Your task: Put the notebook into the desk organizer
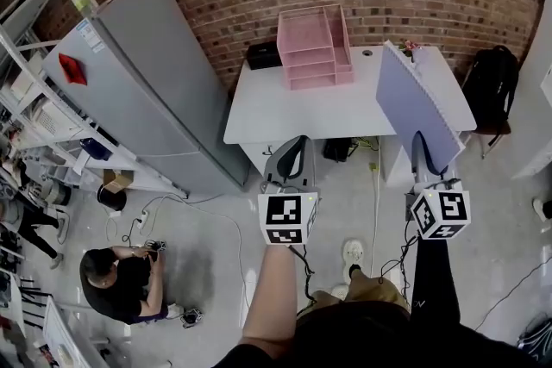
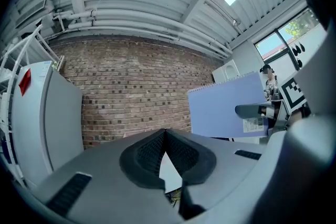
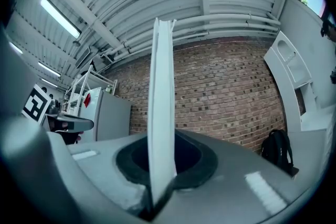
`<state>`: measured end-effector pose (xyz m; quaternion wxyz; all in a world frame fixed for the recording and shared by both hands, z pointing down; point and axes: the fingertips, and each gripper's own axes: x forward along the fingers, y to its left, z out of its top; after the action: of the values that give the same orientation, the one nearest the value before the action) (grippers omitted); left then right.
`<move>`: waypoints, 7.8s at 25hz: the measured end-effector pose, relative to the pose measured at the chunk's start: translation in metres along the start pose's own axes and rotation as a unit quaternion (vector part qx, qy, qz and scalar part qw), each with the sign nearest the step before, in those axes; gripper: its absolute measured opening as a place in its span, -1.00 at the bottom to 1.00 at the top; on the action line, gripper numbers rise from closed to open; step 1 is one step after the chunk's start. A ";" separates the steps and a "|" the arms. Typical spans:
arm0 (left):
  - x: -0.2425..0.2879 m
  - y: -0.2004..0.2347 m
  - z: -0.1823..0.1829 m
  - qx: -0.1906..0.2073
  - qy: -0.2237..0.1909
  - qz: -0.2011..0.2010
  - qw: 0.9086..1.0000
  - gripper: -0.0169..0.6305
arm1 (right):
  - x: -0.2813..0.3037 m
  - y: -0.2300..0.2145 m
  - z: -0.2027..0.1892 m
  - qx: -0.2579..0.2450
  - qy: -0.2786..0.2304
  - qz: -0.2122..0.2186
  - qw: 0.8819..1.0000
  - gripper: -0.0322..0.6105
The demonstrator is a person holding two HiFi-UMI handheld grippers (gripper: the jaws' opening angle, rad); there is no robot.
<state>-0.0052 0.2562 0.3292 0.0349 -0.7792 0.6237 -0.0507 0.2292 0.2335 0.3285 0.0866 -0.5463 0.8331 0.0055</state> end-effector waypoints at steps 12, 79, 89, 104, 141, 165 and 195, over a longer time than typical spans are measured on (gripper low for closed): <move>0.084 0.030 -0.012 -0.005 0.006 0.001 1.000 -0.92 | 0.110 -0.022 -0.019 0.021 -0.001 0.017 1.000 -0.81; 0.500 0.229 -0.034 0.013 -0.032 -0.134 0.990 -0.92 | 0.523 -0.057 -0.099 -0.030 0.043 -0.064 0.997 -0.81; 0.508 0.223 -0.052 -0.002 -0.024 -0.155 0.988 -0.92 | 0.533 -0.068 -0.133 -0.028 0.113 -0.078 0.990 -0.81; 0.530 0.224 -0.063 -0.011 -0.011 -0.131 0.991 -0.92 | 0.565 -0.090 -0.190 -0.001 0.194 -0.055 0.979 -0.81; 0.566 0.228 -0.076 -0.002 0.016 -0.110 0.994 -0.92 | 0.585 -0.112 -0.304 0.043 0.340 -0.061 0.937 -0.80; 0.586 0.219 -0.082 -0.010 0.020 -0.118 0.993 -0.92 | 0.616 -0.123 -0.290 0.043 0.310 -0.058 0.948 -0.80; 0.617 0.241 -0.084 -0.009 0.028 -0.094 0.995 -0.92 | 0.713 -0.159 -0.293 0.001 0.300 -0.054 0.952 -0.79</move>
<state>-0.1151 -0.3975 0.4057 0.0051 -0.8331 0.5487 -0.0699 0.0566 -0.5096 0.5234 -0.1666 -0.5669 0.7900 -0.1638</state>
